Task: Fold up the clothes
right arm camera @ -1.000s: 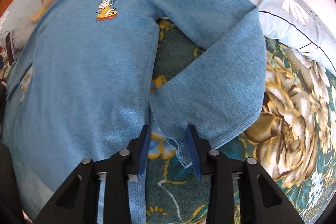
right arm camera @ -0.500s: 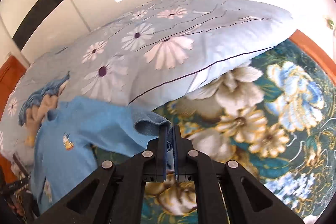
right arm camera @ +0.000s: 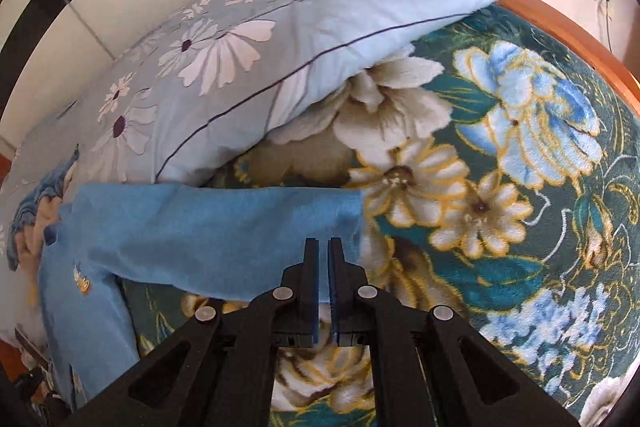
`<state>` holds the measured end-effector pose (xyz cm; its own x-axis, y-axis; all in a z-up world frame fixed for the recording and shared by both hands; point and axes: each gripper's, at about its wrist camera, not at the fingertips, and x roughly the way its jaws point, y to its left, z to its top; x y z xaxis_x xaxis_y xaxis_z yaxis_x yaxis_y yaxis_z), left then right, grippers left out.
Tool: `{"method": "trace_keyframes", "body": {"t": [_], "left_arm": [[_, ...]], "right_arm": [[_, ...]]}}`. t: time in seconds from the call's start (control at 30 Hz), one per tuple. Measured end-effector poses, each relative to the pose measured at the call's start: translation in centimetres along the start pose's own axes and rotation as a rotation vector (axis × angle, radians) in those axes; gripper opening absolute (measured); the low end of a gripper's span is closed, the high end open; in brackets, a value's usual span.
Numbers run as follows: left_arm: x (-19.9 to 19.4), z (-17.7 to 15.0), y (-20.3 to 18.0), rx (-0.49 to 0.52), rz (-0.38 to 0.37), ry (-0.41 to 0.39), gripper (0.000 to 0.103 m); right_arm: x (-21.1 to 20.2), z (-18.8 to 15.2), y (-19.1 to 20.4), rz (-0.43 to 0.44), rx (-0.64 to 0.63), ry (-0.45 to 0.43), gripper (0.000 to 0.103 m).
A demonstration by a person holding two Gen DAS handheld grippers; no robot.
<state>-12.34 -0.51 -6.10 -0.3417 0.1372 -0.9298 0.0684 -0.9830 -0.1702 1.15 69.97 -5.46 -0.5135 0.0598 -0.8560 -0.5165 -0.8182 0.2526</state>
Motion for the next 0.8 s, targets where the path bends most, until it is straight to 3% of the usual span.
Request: {"method": "trace_keyframes", "body": {"t": [0.13, 0.17, 0.27, 0.3, 0.5, 0.73, 0.77, 0.8], "left_arm": [[-0.1, -0.2, 4.0, -0.046, 0.064, -0.001, 0.062], [0.0, -0.3, 5.0, -0.061, 0.078, 0.002, 0.062], [0.8, -0.3, 8.5, -0.122, 0.089, 0.023, 0.063], [1.2, -0.2, 9.4, -0.134, 0.088, 0.033, 0.063], [4.3, 0.6, 13.4, -0.161, 0.084, 0.104, 0.063], [7.0, -0.5, 13.7, -0.063, 0.061, 0.167, 0.061], [7.0, -0.8, 13.6, -0.053, 0.065, 0.161, 0.059], [7.0, -0.9, 13.7, -0.046, 0.085, 0.158, 0.048]], "right_arm": [[-1.3, -1.4, 4.5, 0.069, -0.087, 0.003, 0.006], [-1.5, -2.0, 5.8, 0.088, -0.105, 0.006, 0.01], [-1.4, -4.4, 9.3, 0.15, -0.138, 0.037, 0.041], [-1.2, -5.5, 10.5, 0.175, -0.153, 0.054, 0.044], [0.4, -10.7, 16.7, 0.182, -0.309, 0.166, 0.045], [0.8, -11.5, 19.2, 0.142, -0.36, 0.206, 0.045], [0.8, -11.4, 19.2, 0.129, -0.345, 0.206, 0.045], [0.7, -11.3, 19.1, 0.122, -0.344, 0.208, 0.045]]}}
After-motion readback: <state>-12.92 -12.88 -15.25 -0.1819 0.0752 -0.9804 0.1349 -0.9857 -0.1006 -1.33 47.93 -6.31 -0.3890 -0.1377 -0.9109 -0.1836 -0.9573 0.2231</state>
